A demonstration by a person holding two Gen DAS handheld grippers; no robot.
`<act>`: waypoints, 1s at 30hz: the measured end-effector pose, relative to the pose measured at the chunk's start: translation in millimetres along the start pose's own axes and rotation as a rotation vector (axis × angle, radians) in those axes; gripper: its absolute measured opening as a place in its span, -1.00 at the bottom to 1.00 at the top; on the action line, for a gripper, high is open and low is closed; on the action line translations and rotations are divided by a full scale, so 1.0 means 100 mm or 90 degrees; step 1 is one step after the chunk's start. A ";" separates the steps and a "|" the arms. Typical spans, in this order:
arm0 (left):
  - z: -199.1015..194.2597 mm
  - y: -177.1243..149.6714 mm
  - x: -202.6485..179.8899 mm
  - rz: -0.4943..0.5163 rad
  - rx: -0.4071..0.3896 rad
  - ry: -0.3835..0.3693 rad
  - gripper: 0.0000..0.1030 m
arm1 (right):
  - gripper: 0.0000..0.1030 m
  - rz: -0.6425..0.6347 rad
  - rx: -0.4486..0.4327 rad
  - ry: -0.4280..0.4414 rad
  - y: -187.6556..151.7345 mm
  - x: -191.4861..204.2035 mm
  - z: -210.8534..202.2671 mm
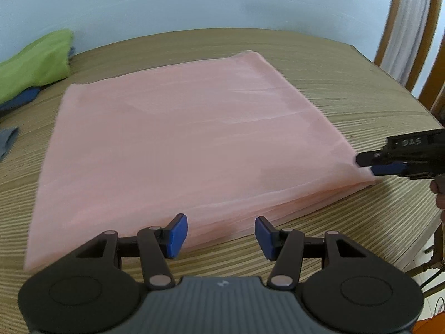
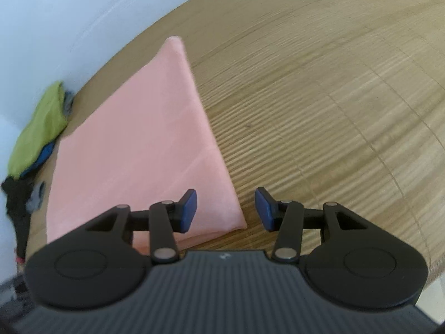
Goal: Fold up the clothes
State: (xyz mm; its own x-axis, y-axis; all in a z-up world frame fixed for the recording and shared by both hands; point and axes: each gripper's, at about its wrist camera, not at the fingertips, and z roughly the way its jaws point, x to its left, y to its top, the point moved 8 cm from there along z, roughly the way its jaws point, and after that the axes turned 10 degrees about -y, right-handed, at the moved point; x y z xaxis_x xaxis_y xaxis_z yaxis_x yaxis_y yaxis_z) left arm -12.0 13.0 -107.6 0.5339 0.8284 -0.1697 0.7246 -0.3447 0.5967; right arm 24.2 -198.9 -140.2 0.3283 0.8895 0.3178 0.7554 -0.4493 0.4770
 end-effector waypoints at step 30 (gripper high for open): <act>0.91 0.92 -1.61 0.092 -0.095 -0.025 -0.96 | -0.41 -0.098 0.082 0.227 1.03 0.16 0.00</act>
State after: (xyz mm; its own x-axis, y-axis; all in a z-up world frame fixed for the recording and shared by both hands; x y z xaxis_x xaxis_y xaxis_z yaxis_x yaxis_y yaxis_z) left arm 8.7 -192.7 -96.8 0.6463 0.7560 -0.1035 0.5686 -0.3866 0.7261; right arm 107.1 -230.7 -86.4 0.0060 0.8509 0.5252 0.8525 -0.2789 0.4421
